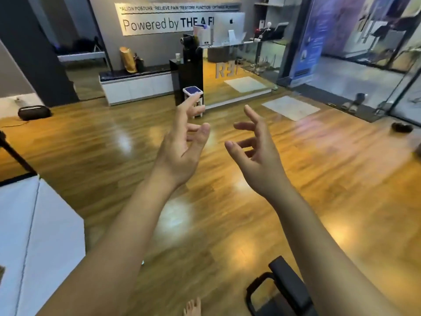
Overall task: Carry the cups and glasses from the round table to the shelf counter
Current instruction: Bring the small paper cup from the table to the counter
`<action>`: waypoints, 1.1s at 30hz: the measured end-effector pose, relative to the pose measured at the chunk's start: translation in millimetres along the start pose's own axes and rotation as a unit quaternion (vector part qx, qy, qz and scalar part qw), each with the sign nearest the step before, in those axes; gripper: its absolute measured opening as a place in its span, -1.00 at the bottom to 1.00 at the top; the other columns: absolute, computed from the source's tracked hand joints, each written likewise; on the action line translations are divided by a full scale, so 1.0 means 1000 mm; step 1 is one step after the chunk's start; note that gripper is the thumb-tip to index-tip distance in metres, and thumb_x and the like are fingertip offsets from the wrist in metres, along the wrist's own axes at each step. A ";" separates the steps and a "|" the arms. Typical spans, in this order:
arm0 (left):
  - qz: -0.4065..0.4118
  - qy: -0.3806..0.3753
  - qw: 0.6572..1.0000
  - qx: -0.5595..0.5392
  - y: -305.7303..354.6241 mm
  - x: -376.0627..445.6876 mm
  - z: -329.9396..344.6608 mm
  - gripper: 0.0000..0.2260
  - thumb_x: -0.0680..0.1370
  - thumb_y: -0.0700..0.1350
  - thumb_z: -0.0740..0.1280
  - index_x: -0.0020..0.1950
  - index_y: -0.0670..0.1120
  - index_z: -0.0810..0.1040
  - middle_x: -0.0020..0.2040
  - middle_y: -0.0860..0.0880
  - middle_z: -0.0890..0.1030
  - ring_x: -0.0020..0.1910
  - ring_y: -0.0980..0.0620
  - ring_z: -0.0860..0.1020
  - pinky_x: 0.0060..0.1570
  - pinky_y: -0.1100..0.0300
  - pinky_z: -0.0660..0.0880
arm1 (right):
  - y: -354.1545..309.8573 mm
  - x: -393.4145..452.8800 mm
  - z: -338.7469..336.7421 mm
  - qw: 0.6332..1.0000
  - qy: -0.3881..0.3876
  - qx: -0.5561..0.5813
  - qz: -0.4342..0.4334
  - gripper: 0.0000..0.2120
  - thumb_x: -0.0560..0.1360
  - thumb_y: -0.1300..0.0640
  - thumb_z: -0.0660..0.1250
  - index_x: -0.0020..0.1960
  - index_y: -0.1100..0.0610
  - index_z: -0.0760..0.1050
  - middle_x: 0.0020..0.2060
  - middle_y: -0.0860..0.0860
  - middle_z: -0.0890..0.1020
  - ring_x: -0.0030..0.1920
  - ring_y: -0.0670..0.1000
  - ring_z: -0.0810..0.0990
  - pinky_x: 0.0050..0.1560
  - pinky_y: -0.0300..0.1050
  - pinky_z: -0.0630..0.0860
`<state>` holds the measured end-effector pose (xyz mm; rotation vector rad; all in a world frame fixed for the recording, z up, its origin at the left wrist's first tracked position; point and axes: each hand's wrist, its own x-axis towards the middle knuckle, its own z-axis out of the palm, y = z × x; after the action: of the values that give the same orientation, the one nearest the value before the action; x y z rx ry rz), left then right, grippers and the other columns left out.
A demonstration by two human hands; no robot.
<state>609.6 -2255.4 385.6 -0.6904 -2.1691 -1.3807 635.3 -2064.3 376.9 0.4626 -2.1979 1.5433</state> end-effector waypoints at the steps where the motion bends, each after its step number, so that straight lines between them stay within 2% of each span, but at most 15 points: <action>1: -0.001 -0.016 1.000 -0.008 -0.009 0.015 0.009 -0.45 0.66 0.23 0.16 0.63 0.14 0.17 0.46 0.03 0.49 0.19 0.06 0.64 0.21 0.14 0.57 | 0.008 0.012 -0.003 1.000 0.014 -0.004 0.002 -0.32 0.57 -0.02 0.40 0.57 -0.14 0.14 0.25 -0.17 0.48 -0.03 -0.16 0.60 -0.06 -0.28 0.56; 5: 0.008 -0.087 0.996 -0.031 -0.045 0.077 0.041 -0.41 0.64 0.29 0.16 0.64 0.16 0.16 0.49 0.02 0.48 0.19 0.13 0.63 0.18 0.16 0.57 | 0.044 0.063 -0.012 0.997 0.065 -0.032 0.031 -0.30 0.56 -0.01 0.41 0.59 -0.05 0.14 0.25 -0.20 0.46 0.02 -0.13 0.60 -0.03 -0.23 0.58; 9: 0.032 -0.140 0.988 -0.056 -0.079 0.140 0.077 -0.32 0.59 0.45 0.09 0.63 0.16 0.15 0.47 0.03 0.48 0.18 0.15 0.62 0.18 0.16 0.55 | 0.081 0.097 -0.028 0.990 0.112 -0.068 0.059 -0.28 0.55 -0.11 0.40 0.58 -0.13 0.10 0.27 -0.21 0.46 0.00 -0.13 0.62 -0.09 -0.29 0.56; 14: 0.052 -0.193 0.974 -0.104 -0.107 0.192 0.150 -0.41 0.62 0.35 0.17 0.61 0.21 0.16 0.43 0.16 0.46 0.17 0.25 0.62 0.11 0.31 0.52 | 0.133 0.116 -0.068 0.970 0.173 -0.123 0.120 -0.28 0.55 -0.10 0.41 0.57 -0.22 0.08 0.31 -0.21 0.44 0.05 -0.13 0.60 -0.06 -0.28 0.57; 16: 0.054 -0.224 0.965 -0.125 -0.115 0.210 0.190 -0.42 0.60 0.31 0.21 0.59 0.26 0.14 0.43 0.19 0.44 0.18 0.28 0.60 0.13 0.23 0.54 | 0.157 0.123 -0.092 0.959 0.201 -0.144 0.141 -0.27 0.54 -0.12 0.41 0.56 -0.26 0.07 0.31 -0.24 0.43 0.06 -0.15 0.59 -0.08 -0.32 0.55; 19: 0.053 -0.265 0.949 -0.163 -0.121 0.234 0.249 -0.37 0.55 0.31 0.30 0.55 0.35 0.09 0.49 0.14 0.43 0.21 0.19 0.62 0.19 0.04 0.60 | 0.193 0.132 -0.131 0.939 0.239 -0.185 0.167 -0.26 0.53 -0.17 0.40 0.56 -0.29 0.05 0.31 -0.29 0.40 0.08 -0.18 0.59 -0.11 -0.33 0.56; 25: 0.051 -0.329 0.916 -0.223 -0.124 0.305 0.377 -0.29 0.49 0.33 0.36 0.54 0.37 0.06 0.52 0.14 0.39 0.21 0.20 0.61 0.21 0.05 0.60 | 0.269 0.164 -0.228 0.897 0.324 -0.209 0.215 -0.24 0.52 -0.16 0.41 0.57 -0.22 0.06 0.32 -0.24 0.42 0.07 -0.17 0.58 -0.17 -0.39 0.52; 30: 0.067 -0.387 0.885 -0.250 -0.112 0.370 0.492 -0.26 0.47 0.32 0.39 0.56 0.34 0.10 0.52 0.13 0.39 0.22 0.14 0.62 0.24 -0.06 0.59 | 0.311 0.203 -0.322 0.876 0.376 -0.217 0.212 -0.27 0.54 -0.14 0.41 0.58 -0.21 0.09 0.25 -0.34 0.41 0.07 -0.21 0.57 -0.13 -0.42 0.51; 33: 0.067 -0.407 0.873 -0.260 -0.107 0.392 0.557 -0.26 0.46 0.36 0.37 0.57 0.32 0.11 0.52 0.16 0.38 0.22 0.19 0.60 0.22 0.00 0.60 | 0.330 0.220 -0.369 0.861 0.397 -0.227 0.220 -0.28 0.54 -0.14 0.40 0.58 -0.21 0.09 0.26 -0.31 0.42 0.08 -0.23 0.57 -0.11 -0.41 0.52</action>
<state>175.4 -1721.3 348.9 -1.8739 -2.2233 -1.8318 336.8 -1614.6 333.7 -0.7512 -1.9168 1.0326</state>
